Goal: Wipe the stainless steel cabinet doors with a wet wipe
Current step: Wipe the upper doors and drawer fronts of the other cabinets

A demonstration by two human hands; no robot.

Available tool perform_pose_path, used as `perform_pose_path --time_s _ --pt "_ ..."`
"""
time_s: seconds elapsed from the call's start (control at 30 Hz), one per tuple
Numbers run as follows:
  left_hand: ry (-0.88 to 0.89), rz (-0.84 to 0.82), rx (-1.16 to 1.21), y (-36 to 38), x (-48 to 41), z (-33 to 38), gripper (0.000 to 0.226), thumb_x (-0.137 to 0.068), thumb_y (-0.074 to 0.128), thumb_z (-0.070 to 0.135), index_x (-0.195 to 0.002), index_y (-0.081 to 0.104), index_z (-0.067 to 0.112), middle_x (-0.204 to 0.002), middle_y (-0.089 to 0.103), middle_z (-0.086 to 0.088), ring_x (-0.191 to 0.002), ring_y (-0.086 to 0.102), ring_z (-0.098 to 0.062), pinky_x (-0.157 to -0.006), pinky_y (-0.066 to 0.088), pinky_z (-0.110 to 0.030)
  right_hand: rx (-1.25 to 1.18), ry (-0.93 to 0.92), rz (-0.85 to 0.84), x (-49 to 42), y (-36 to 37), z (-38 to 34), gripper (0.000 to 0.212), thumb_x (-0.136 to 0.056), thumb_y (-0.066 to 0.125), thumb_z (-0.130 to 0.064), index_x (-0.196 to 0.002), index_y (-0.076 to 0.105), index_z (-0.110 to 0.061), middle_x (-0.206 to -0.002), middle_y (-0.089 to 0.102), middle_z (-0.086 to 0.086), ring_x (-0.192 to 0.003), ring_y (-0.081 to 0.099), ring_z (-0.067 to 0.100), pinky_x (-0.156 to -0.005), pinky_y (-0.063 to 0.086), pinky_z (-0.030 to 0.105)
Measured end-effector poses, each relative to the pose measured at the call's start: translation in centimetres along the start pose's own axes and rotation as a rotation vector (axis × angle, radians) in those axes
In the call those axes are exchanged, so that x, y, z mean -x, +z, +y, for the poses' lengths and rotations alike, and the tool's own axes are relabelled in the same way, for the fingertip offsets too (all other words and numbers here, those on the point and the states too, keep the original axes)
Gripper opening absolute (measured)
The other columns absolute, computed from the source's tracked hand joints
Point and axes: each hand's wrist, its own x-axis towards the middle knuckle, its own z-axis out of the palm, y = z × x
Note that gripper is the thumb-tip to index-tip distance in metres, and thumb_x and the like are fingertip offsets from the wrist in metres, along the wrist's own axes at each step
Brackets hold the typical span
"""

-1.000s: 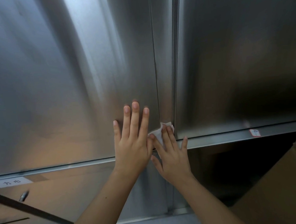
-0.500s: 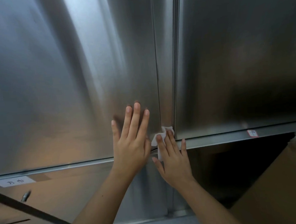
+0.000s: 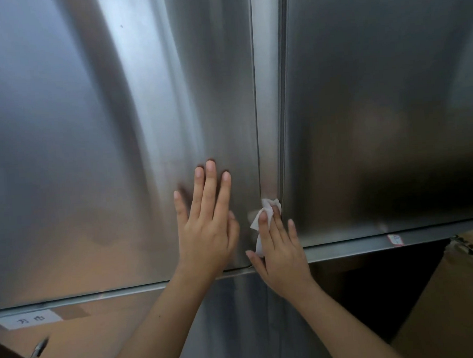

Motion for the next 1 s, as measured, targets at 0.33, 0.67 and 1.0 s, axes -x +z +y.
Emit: perform_pose_path --time_s 0.33,0.67,1.0 --pt "-0.015 0.102 0.004 -1.9 -5.1 -1.0 0.055 -0.09 0.035 0.022 -0.142 0.035 0.004 -0.151 0.019 -0.016 -0.142 0.011 -0.027 -0.11 0.009 -0.055 0.052 -0.084 0.121 -5.1 -3.3 -0.5 0.066 -0.093 0.031 -0.05 -0.149 0.012 -0.019 -0.152 0.015 0.022 -0.14 0.017 0.036 -0.107 0.015 0.055" --pt "0.025 0.163 -0.036 -4.2 -10.6 -2.0 0.055 -0.09 0.034 0.023 -0.141 0.037 0.004 -0.151 0.022 -0.018 -0.14 0.017 -0.033 -0.108 0.015 -0.06 0.005 -0.159 0.28 -11.8 -8.3 -0.5 0.065 -0.093 0.038 -0.044 -0.148 0.015 -0.019 -0.152 0.01 0.022 -0.141 0.012 0.037 -0.11 0.012 0.051" --pt "0.099 0.276 -0.077 -6.5 -16.2 -3.3 0.055 -0.09 0.033 0.025 -0.141 0.037 0.005 -0.149 0.027 -0.02 -0.139 0.021 -0.032 -0.109 0.01 -0.056 0.049 -0.229 0.421 -18.0 -13.1 -0.5 0.065 -0.092 0.038 -0.046 -0.148 0.02 -0.017 -0.151 0.008 0.024 -0.14 0.013 0.04 -0.11 0.008 0.05"
